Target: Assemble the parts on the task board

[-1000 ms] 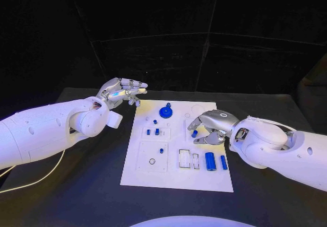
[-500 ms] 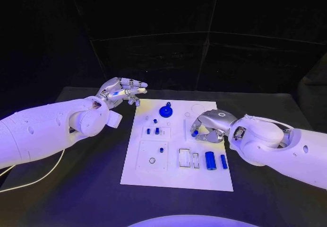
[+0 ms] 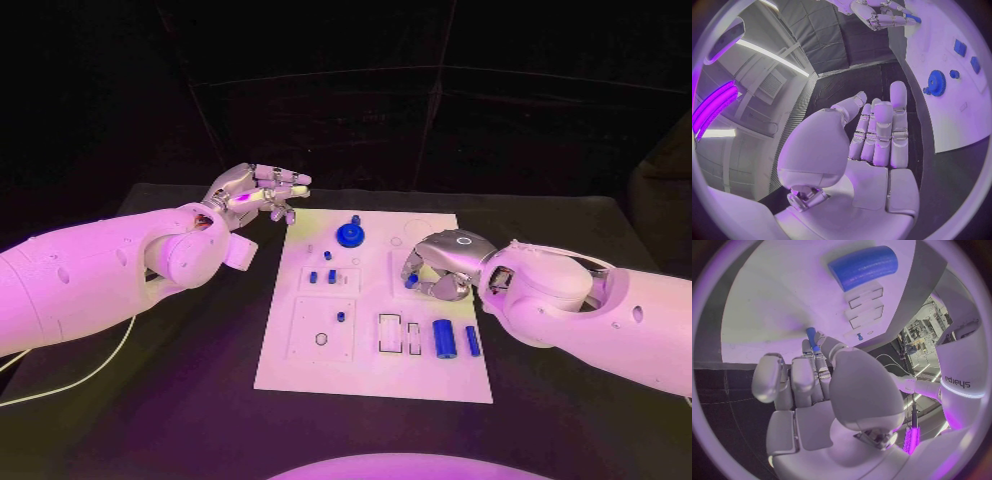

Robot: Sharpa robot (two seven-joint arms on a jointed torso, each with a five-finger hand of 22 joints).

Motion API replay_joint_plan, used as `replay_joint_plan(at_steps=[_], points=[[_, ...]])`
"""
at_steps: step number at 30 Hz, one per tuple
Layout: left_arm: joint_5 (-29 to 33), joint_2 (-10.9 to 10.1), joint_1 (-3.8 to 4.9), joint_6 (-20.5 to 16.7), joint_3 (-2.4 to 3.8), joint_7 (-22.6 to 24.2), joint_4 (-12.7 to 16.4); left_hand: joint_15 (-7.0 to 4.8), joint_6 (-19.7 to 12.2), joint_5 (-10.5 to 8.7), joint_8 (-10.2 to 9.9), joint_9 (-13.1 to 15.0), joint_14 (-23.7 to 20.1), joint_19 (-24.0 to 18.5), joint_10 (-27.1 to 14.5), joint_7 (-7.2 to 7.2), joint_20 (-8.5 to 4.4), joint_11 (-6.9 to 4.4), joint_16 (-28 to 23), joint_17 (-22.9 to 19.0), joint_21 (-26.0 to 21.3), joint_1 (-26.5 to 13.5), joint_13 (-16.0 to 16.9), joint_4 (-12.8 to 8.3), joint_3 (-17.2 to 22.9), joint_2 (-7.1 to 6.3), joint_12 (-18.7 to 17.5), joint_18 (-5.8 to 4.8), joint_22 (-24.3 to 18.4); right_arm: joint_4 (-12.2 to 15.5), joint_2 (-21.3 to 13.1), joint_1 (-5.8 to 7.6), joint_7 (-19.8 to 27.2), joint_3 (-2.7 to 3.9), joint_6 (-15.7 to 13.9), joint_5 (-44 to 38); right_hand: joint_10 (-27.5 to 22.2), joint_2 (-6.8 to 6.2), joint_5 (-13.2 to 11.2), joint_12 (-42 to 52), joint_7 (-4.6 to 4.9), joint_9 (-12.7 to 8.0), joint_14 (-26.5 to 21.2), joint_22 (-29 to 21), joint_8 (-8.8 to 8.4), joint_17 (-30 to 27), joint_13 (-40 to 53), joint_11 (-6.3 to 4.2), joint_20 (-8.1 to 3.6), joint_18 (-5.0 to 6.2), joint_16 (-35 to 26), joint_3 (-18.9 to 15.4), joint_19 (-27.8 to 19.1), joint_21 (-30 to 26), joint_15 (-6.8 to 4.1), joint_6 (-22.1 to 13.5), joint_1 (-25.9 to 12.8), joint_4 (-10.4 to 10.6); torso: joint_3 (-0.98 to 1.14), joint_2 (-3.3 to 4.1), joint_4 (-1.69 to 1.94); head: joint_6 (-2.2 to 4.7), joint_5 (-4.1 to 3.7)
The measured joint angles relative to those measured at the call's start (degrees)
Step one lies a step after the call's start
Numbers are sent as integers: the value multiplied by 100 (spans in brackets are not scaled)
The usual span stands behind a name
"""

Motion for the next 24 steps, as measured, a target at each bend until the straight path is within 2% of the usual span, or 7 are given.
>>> replay_joint_plan(at_steps=[5,12,19,24], points=[[0,0,0,8,0,-6,-1,0,0,0,0,0,0,0,0,0,0,0,0,-1,0,0,0,0,0,0,0,0,0,16,0,-2,-2,-4,-98,-36,168,-51,-33,-17,-23,6,1,86,71,66,27,-18,-34,0,46,194,34,50,-40,175,-40,-24,0,0,-1,-8,-4],[0,-5,0,16,-2,-13,-1,0,0,0,0,1,0,0,0,0,0,0,0,-13,0,0,5,-17,-17,0,0,0,-7,131,-114,-5,-3,-4,-290,-5,203,-32,-45,-14,-26,37,-16,102,84,84,44,-19,-51,0,72,261,51,83,-57,191,-59,-63,2,-3,-1,-16,-9],[0,-8,0,22,-3,-16,-10,0,0,0,0,1,0,0,0,0,0,0,0,-13,0,0,5,-17,-17,0,0,0,-7,501,-275,-5,33,219,-451,244,203,-28,-64,-15,-26,37,5,101,84,90,42,-20,-51,0,72,330,51,83,-78,191,-63,-102,1,-9,-1,-10,-5],[0,-8,-1,24,-4,-17,-8,0,0,0,0,1,0,0,0,0,0,0,0,-13,0,0,5,-17,-17,0,0,0,-6,788,-264,16,109,305,-572,469,203,-28,-65,-20,-26,36,5,109,83,96,41,-19,-51,0,72,356,51,83,-78,190,-63,-127,-3,-10,-1,-5,-5]])
